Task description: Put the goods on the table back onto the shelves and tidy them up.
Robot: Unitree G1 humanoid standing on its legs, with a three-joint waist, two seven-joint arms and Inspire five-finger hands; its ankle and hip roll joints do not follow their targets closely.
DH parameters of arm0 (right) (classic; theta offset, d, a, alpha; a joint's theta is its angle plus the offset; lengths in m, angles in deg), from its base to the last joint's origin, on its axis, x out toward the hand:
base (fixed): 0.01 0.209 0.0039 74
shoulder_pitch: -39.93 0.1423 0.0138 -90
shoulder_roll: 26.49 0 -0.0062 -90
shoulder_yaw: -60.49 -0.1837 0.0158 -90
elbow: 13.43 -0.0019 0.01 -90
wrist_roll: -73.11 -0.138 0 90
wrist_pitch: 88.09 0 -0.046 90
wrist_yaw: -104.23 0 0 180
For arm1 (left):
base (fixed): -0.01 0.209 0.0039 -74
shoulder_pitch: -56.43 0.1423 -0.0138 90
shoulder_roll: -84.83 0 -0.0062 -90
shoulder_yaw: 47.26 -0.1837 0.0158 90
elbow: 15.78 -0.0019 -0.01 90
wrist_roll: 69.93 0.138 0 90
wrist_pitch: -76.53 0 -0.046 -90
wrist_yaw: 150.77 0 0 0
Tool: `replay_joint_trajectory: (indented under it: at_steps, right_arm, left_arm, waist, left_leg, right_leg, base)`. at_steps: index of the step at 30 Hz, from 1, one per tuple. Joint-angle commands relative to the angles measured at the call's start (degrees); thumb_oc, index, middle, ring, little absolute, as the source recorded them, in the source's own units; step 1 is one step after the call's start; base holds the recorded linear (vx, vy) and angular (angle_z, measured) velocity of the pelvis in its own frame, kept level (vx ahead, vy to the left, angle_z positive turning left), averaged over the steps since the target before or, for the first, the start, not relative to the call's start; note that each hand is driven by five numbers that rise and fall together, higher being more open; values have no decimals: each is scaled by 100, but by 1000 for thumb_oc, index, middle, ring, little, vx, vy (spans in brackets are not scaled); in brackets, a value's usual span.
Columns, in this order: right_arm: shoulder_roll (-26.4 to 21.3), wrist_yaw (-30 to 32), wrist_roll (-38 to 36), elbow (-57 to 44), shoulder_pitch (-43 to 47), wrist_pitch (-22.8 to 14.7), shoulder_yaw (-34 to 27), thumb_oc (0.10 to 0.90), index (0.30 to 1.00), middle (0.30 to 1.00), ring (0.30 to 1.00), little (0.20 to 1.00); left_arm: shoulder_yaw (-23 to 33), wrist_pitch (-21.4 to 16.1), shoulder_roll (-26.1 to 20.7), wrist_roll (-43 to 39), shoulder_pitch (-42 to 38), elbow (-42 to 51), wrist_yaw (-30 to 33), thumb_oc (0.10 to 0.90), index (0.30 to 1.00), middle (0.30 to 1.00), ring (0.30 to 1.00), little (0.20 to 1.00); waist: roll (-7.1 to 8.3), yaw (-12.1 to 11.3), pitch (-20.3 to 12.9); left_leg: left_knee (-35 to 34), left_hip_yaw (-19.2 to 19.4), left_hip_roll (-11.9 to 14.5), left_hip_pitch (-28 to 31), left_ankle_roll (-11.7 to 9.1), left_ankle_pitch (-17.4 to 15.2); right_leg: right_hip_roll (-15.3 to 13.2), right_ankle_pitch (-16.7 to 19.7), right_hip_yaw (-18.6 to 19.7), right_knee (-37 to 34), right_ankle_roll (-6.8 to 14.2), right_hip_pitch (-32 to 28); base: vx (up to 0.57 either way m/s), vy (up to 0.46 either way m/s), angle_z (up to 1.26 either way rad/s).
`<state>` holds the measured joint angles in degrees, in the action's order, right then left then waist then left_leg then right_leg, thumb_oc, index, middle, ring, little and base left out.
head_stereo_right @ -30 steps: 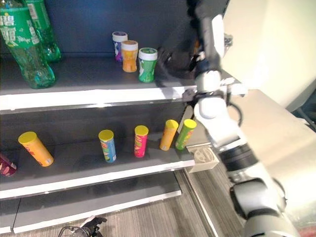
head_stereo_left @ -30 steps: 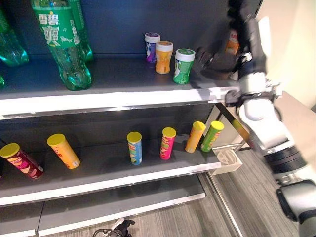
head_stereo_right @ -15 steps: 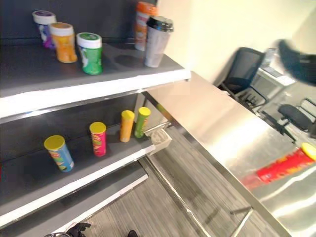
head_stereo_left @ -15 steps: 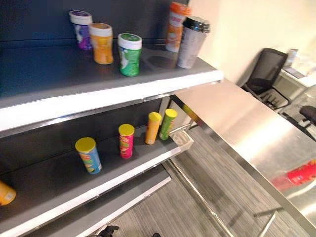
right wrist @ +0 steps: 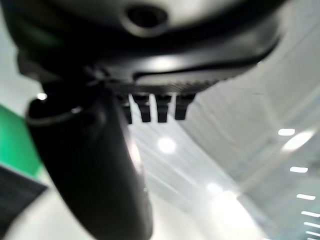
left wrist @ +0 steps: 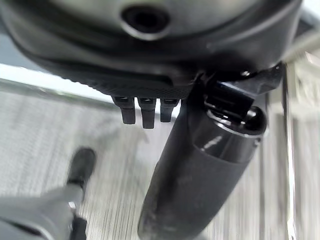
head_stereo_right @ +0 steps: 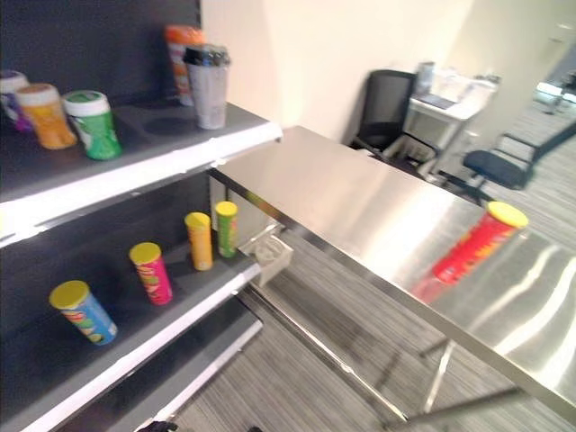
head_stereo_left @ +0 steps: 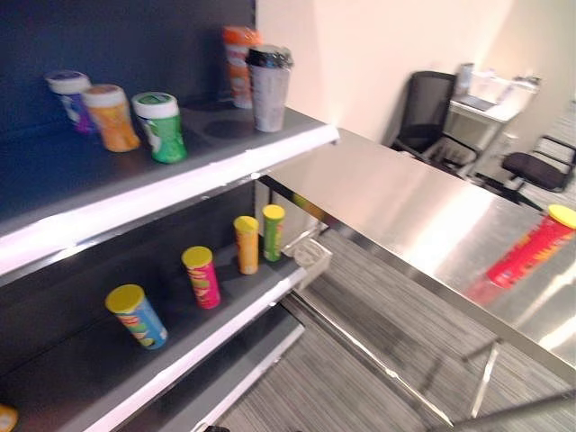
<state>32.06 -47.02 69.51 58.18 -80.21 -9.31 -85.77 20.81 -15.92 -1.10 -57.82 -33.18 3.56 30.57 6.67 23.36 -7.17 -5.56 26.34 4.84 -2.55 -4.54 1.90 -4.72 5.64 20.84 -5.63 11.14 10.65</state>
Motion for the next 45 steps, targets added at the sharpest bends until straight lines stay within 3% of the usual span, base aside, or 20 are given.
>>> replay_joint_trajectory:
  at_steps: [1, 2, 3, 4, 5, 6, 7, 9, 10, 11, 15, 17, 22, 24, 25, 28, 29, 35, 37, 45]
  right_arm:
    - [24, -178, -319, 417, 1013, -109, -400, 800, 900, 900, 900, 900]
    - [39, -178, -310, 418, 1032, -110, -371, 800, 900, 900, 900, 900]
    - [212, -246, -235, 340, 1114, -89, -73, 800, 900, 900, 900, 900]
    - [289, -284, -275, 291, 1223, -99, 70, 800, 900, 900, 900, 900]
    - [295, -285, -273, 289, 1233, -98, 79, 800, 900, 900, 900, 900]
    - [435, -389, -357, 308, 1445, -72, 468, 800, 900, 900, 900, 900]
    - [450, -396, -347, 310, 1484, -65, 512, 800, 900, 900, 900, 900]
    - [1047, -549, -740, 462, 1895, -120, 1398, 800, 900, 900, 900, 900]
    - [1077, -552, -755, 470, 1911, -144, 1437, 800, 900, 900, 900, 900]
    - [1523, -773, -1126, 428, 1715, -170, 1630, 800, 900, 900, 900, 900]
    - [2144, -1065, -1564, 290, 1497, -254, 2128, 800, 900, 900, 900, 900]
    - [2435, -1386, -1783, 2, 1301, -317, 2459, 800, 900, 900, 900, 900]
    - [2487, -1830, -1942, -378, 1094, -377, 3013, 800, 900, 900, 900, 900]
    - [2420, -1862, -1872, -490, 1173, -385, 3196, 800, 900, 900, 900, 900]
    - [2423, -1854, -1862, -487, 1187, -385, 3195, 800, 900, 900, 900, 900]
    - [2394, -1698, -1702, -563, 1484, -416, 3462, 800, 900, 900, 900, 900]
    - [2436, -1504, -1593, -666, 1594, -492, 3441, 800, 900, 900, 900, 900]
    - [2680, -855, -1139, -963, 1702, -517, 3031, 800, 900, 900, 900, 900]
    - [2719, -817, -947, -1097, 1772, -524, 3134, 800, 900, 900, 900, 900]
    - [2351, -1145, -1032, -912, 1946, -404, 3466, 800, 900, 900, 900, 900]
  left_arm:
    - [-285, -299, -208, 147, -442, 329, -287, 800, 900, 900, 900, 900]
    - [-274, -296, -234, 143, -431, 340, -296, 800, 900, 900, 900, 900]
    - [-200, -289, -383, 73, -351, 444, -353, 800, 900, 900, 900, 900]
    - [-152, -253, -446, 44, -323, 469, -365, 800, 900, 900, 900, 900]
    - [-145, -251, -454, 43, -322, 472, -366, 800, 900, 900, 900, 900]
    - [-86, -228, -435, 17, -313, 430, -373, 800, 900, 900, 900, 900]
    - [-57, -230, -455, 18, -309, 425, -372, 800, 900, 900, 900, 900]
    - [280, -245, -401, -194, -334, 381, -291, 800, 900, 900, 900, 900]
    - [300, -247, -439, -210, -329, 374, -289, 800, 900, 900, 900, 900]
    - [461, -233, -402, -257, -361, 252, -254, 800, 900, 900, 900, 900]
    - [543, -238, -243, -143, -315, 22, -202, 800, 900, 900, 900, 900]
    - [488, -262, -125, -194, -276, 110, -257, 800, 900, 900, 900, 900]
    - [497, -274, -29, -239, -82, 212, -298, 800, 900, 900, 900, 900]
    - [473, -301, -27, -320, -175, 339, -219, 800, 900, 900, 900, 900]
    - [471, -297, -29, -325, -187, 342, -216, 800, 900, 900, 900, 900]
    - [438, -349, -9, -656, -255, 630, -50, 800, 900, 900, 900, 900]
    - [485, -365, 105, -992, -264, 695, 72, 800, 900, 900, 900, 900]
    - [345, -378, 369, -1257, -335, 826, 136, 800, 900, 900, 900, 900]
    - [351, -336, 512, -1451, -356, 751, 133, 800, 900, 900, 900, 900]
    - [-50, -390, 516, -1091, -750, 642, 53, 800, 900, 900, 900, 900]
  waist:
    - [-96, -230, 453]
    - [-89, -241, 424]
    - [-161, -373, 473]
    - [-149, -406, 505]
    - [-141, -396, 515]
    - [-143, -591, 519]
    - [-105, -588, 538]
    - [34, -1107, 448]
    - [92, -1108, 465]
    - [176, -1193, 402]
    - [33, -1180, 384]
    - [-133, -1093, 380]
    - [-248, -965, 392]
    - [-233, -1097, 519]
    - [-232, -1083, 534]
    - [-161, -1388, 771]
    - [-287, -1490, 858]
    - [-554, -1456, 1039]
    - [-749, -1380, 1017]
    - [-849, -1213, 1019]
  left_leg:
    - [56, 256, 81, 245, 326, -1051]
    - [56, 287, 93, 223, 321, -1049]
    - [56, 645, 263, 156, 294, -854]
    - [56, 777, 359, 174, 250, -792]
    - [56, 773, 360, 184, 246, -790]
    - [56, 1124, 555, 196, 211, -682]
    - [56, 1158, 551, 236, 196, -677]
    - [108, 1657, 730, 333, 97, -403]
    - [103, 1693, 710, 372, 90, -391]
    - [114, 1749, 680, 455, 27, -329]
    - [191, 1692, 873, 674, -153, -169]
    - [312, 1625, 1098, 757, -270, -22]
    - [650, 1459, 1522, 854, -419, 123]
    - [1029, 757, 1436, 659, -359, 140]
    - [1095, 722, 1457, 622, -362, 113]
    - [1595, -1058, 567, -13, 191, -435]
    - [1400, -1640, 38, -59, 373, -637]
    - [1263, -1503, -394, -939, 369, -129]
    - [780, -1604, -461, -586, 451, -134]
    - [368, -1183, -522, -150, 599, -160]
  right_leg:
    - [762, 1116, 125, 103, 297, 447]
    - [782, 1141, 147, 103, 293, 482]
    - [632, 837, -578, 95, 222, 556]
    - [481, 629, -921, 103, 136, 447]
    - [481, 623, -925, 104, 133, 434]
    - [48, 457, -1453, 207, 93, 210]
    - [49, 445, -1429, 211, 85, 187]
    - [-591, 787, -1956, 268, 189, -379]
    - [-608, 838, -1926, 197, 200, -427]
    - [-632, 815, -1914, 187, 265, -444]
    - [-411, 206, -1933, 180, 116, -547]
    - [-213, -270, -1987, 324, -51, -627]
    - [223, -758, -1826, 717, -346, -690]
    - [395, -863, -1610, 904, -468, -681]
    - [397, -881, -1624, 928, -475, -672]
    - [586, -849, -1140, 1132, -661, -603]
    - [739, -914, -851, 1194, -711, -674]
    - [845, -983, -647, 1223, -785, -675]
    - [955, -1211, -401, 1437, -734, -673]
    - [642, -1351, -112, 2074, -498, -374]
  base:
    - [-176, -47, -95]
    - [-213, -88, -152]
    - [-155, -106, -170]
    - [-154, -101, -131]
    - [-222, -124, -99]
    - [-170, -89, -92]
    - [-320, -203, -137]
    - [-242, -274, -189]
    - [-108, -252, -179]
    - [-24, -154, -103]
    - [45, -222, -4]
    - [44, -252, 27]
    - [49, -229, 10]
    - [33, -169, -28]
    - [15, -126, -51]
    - [-26, -121, -60]
    - [106, -4, -106]
    - [67, 58, -49]
    - [241, 203, -45]
    - [161, 134, -32]
